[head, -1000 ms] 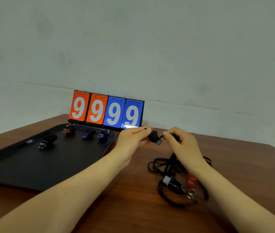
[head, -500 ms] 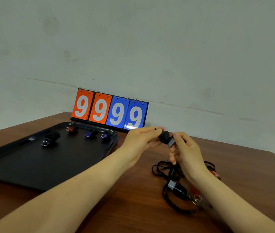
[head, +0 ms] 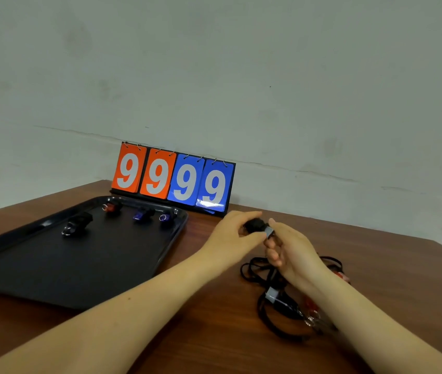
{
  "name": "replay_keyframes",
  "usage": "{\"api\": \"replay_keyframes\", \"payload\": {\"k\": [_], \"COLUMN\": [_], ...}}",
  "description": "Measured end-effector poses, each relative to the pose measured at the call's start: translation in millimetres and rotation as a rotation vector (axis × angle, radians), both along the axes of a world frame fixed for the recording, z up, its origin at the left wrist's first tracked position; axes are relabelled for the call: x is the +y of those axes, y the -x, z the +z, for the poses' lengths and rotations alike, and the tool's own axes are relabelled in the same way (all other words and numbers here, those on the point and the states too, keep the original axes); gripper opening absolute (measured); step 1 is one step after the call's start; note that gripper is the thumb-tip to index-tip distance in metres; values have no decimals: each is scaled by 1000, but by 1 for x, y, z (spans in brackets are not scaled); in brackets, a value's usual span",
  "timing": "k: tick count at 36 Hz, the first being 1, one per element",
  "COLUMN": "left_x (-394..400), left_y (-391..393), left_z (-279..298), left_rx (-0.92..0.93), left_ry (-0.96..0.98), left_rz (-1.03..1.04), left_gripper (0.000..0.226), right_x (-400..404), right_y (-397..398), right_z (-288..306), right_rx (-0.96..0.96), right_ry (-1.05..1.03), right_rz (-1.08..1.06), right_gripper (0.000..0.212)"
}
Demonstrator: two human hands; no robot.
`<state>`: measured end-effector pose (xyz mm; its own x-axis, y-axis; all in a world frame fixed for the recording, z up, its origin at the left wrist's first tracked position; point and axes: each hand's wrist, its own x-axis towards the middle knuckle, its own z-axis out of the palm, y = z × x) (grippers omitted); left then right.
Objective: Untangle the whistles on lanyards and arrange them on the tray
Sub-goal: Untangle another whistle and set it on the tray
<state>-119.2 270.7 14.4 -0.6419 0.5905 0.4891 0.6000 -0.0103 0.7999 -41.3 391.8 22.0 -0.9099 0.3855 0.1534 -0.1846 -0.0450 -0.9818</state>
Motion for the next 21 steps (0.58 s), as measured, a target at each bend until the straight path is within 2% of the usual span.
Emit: {"api": "replay_keyframes", "payload": {"k": [4,8,13,17,21], "left_x": [-1,-1,-3,-6,-6], "left_y": [1,-3,-3,-3,-6], "left_z": [-2,0,4,6,8], "left_rx": [50,-229,-497,-633,-661], "left_ry": [14,-140,-329,-384,-335], "left_rz": [31,-106,-220,-256,-144], "left_gripper": [35,19,22,19,17], "right_x": [1,1,-1,-5,-7], "right_y": [1,1,1,-1,0], "right_z": [0,0,-1,-2,-1], "right_rx": [-21,-34,-43,-8,55], "right_ry": [42,-38,-157,-341,-407], "right_rz": [14,10,-5,-60,-120], "right_gripper": [24,26,27,25,20]}}
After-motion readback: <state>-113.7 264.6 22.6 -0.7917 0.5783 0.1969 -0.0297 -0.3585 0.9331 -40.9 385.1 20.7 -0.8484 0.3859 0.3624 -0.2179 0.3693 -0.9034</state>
